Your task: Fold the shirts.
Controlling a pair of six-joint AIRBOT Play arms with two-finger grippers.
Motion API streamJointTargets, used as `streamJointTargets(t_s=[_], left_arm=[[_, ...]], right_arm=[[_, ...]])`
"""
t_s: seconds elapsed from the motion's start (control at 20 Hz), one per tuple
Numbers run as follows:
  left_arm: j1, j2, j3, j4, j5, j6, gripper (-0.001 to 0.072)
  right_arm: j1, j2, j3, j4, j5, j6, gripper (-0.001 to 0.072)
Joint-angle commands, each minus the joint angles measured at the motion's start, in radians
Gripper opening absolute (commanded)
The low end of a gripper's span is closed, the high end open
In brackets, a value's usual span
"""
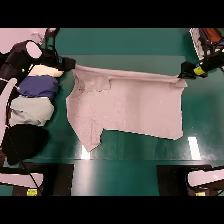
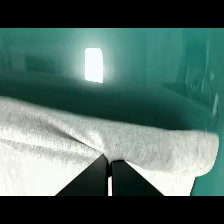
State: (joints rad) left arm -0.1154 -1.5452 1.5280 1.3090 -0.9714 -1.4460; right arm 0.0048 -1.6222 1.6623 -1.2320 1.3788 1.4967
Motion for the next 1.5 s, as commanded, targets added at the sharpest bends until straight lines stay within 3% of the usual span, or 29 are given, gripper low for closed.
streamJointTargets(t_s=[0.0,0.3,0.35,0.4,0.45,0.5,0.7,0.95,1.2,1.45], left_arm=[[0.001,-0.005,-0.095,-0.008,-0.080,0.006,0.0022],[0.001,-0.010,-0.205,-0.011,0.048,0.005,0.0023],[0.001,-0.010,-0.205,-0.011,0.034,0.003,0.0057],[0.001,-0.010,-0.205,-0.011,0.018,-0.014,0.0340],[0.001,-0.008,-0.204,-0.008,-0.002,-0.041,0.0524],[0.001,-0.003,-0.204,0.004,-0.035,-0.049,0.0482],[0.001,0.102,-0.236,0.099,-0.214,-0.049,0.0480],[0.001,0.342,-0.586,0.072,-0.240,-0.050,0.0481],[0.001,0.476,-0.887,-0.076,-0.121,-0.098,0.0482],[0.001,0.476,-0.985,-0.287,0.053,-0.088,0.0480]], right_arm=[[0.000,0.059,-0.154,-0.001,-0.029,-0.006,0.0009],[0.000,0.111,-0.396,0.033,-0.167,-0.006,0.0012],[0.000,0.111,-0.405,0.060,-0.169,-0.006,0.0071],[-0.006,0.112,-0.404,0.081,-0.169,-0.006,0.0298],[-0.009,0.112,-0.390,0.107,-0.155,-0.006,0.0365],[-0.013,0.115,-0.367,0.125,-0.127,-0.007,0.0366],[-0.035,0.250,-0.380,0.139,-0.021,-0.058,0.0365],[-0.056,0.497,-0.580,0.142,0.019,-0.067,0.0365],[-0.056,0.618,-0.706,0.205,0.011,-0.066,0.0365],[-0.034,0.637,-0.715,0.248,0.008,-0.066,0.0365]])
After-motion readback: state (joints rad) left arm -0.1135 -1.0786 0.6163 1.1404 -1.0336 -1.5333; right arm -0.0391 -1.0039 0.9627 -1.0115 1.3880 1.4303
